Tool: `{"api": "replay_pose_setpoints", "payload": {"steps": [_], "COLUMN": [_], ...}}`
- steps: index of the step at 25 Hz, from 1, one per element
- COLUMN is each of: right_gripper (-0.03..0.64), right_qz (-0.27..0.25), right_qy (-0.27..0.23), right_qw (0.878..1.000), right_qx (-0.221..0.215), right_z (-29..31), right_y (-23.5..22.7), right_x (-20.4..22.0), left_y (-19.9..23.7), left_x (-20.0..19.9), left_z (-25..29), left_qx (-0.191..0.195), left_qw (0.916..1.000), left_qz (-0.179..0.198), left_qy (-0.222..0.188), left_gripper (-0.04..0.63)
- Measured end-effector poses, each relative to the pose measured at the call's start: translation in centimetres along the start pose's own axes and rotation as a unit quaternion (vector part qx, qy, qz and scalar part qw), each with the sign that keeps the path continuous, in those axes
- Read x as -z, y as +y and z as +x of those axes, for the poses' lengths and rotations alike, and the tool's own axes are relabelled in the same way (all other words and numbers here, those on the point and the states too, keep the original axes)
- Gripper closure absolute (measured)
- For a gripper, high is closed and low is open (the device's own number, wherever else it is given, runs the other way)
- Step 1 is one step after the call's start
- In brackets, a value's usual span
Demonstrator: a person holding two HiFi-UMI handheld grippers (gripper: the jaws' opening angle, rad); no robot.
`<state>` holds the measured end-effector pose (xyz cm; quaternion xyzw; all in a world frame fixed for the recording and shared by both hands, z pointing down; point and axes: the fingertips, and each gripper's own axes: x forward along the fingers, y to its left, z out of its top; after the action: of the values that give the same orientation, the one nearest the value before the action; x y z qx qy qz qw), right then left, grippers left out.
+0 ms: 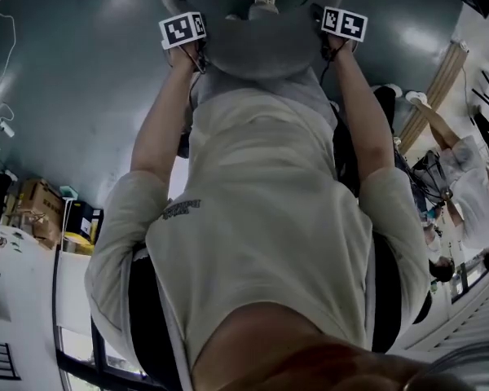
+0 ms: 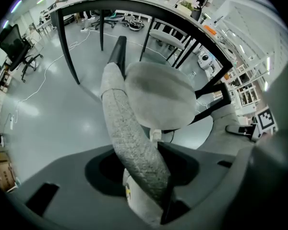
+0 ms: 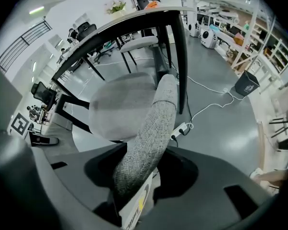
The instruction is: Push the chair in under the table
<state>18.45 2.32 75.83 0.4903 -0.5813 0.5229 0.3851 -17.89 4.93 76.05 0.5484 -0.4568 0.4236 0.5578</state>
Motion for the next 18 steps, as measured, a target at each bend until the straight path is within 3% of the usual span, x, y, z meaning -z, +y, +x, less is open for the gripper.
{"api": "replay_pose_setpoints", "payload": {"steps": [18], "right_gripper": [0.420], "right_qz": [0.049], "right_qy": [-0.016], "right_qw": [0.999], "right_qx": [0.000], "right_z": [1.4], "right_y": [-1.7], "right_x": [-12.7], "left_y": [-2.8], "left_x": [-16.0], "left_z": [0.1], "left_qx": [-0.014], "left_qw": [0.9982], "left_qz": [0.058], "left_qy": [-0.002], "left_gripper": [0.397]}}
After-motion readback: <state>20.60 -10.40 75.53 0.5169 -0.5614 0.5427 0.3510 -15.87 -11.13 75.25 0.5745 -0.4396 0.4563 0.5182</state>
